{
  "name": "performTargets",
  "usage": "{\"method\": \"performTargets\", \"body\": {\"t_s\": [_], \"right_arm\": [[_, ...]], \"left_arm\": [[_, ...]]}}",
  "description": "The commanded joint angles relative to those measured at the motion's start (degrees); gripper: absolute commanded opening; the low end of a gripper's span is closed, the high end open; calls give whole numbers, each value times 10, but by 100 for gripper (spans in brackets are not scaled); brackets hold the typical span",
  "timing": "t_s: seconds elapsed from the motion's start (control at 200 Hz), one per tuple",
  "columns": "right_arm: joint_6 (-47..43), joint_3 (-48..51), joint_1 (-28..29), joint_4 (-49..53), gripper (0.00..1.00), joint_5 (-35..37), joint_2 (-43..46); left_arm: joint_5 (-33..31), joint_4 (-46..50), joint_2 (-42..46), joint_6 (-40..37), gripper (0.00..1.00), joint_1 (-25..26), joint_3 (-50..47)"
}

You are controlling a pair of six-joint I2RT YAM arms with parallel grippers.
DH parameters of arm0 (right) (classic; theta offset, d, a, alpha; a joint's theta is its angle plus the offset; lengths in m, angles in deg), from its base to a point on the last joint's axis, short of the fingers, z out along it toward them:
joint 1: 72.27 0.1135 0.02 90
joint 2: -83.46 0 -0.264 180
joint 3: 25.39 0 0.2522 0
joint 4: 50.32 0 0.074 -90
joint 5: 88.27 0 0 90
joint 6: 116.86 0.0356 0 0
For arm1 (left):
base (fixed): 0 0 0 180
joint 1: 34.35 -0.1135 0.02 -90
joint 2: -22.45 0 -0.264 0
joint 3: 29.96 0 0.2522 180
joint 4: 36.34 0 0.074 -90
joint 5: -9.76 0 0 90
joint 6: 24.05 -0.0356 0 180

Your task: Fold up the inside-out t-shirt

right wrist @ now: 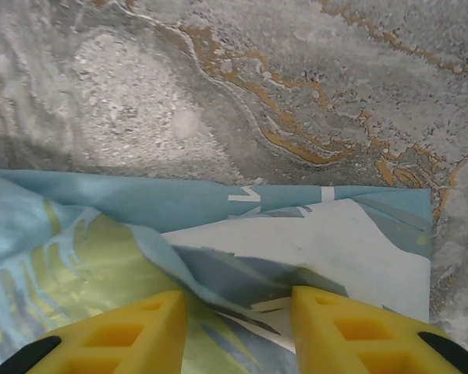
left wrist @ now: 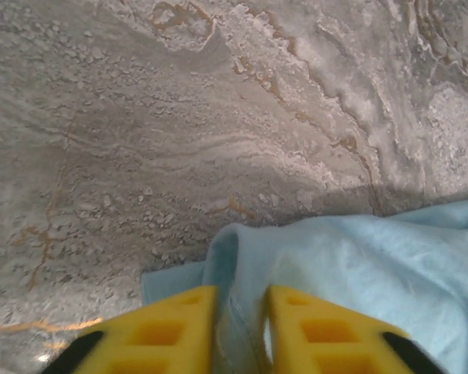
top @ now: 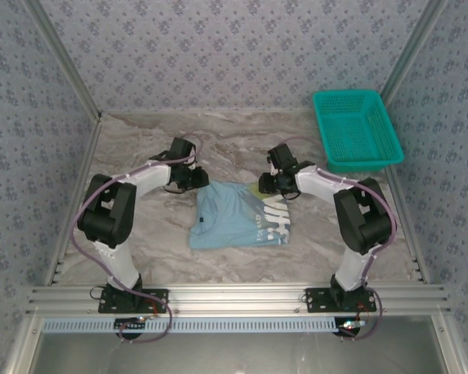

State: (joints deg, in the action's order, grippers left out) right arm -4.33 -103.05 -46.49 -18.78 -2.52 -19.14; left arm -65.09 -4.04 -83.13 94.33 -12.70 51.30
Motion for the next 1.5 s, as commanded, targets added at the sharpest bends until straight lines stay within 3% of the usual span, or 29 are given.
{"method": "performTargets", "body": {"t_s": [0.0, 0.155, 0.38, 0.42, 0.61, 0.864, 0.999, 1.119, 1.494], "right_arm": [[11, -21, -14, 23, 38, 12, -24], [10, -18, -29, 36, 37, 16, -36], [-3, -22, -33, 34, 38, 12, -36], [-5, -25, -34, 35, 38, 9, -36], [-44, -30, -32, 24, 43, 1, 2], [-77, 29, -22, -10, 46, -79, 77], [-81, 41, -2, 26, 47, -83, 76], [-88, 39, -2, 81, 47, -71, 67], [-57, 71, 1, 122, 43, -66, 35]], "left_arm": [[22, -12, 4, -3, 12, -14, 11], [23, -36, 53, 4, 4, -41, -24], [25, -62, 24, 4, 6, -60, -43], [27, -66, 11, 6, 9, -61, -39], [3, -58, -7, -1, 43, -60, -8], [-94, -24, 94, -5, 63, -53, -48], [-61, 3, 174, 16, 64, 3, -104], [-9, -6, 187, 42, 59, 44, -136], [-5, -37, 25, 4, 54, 29, -57]]}}
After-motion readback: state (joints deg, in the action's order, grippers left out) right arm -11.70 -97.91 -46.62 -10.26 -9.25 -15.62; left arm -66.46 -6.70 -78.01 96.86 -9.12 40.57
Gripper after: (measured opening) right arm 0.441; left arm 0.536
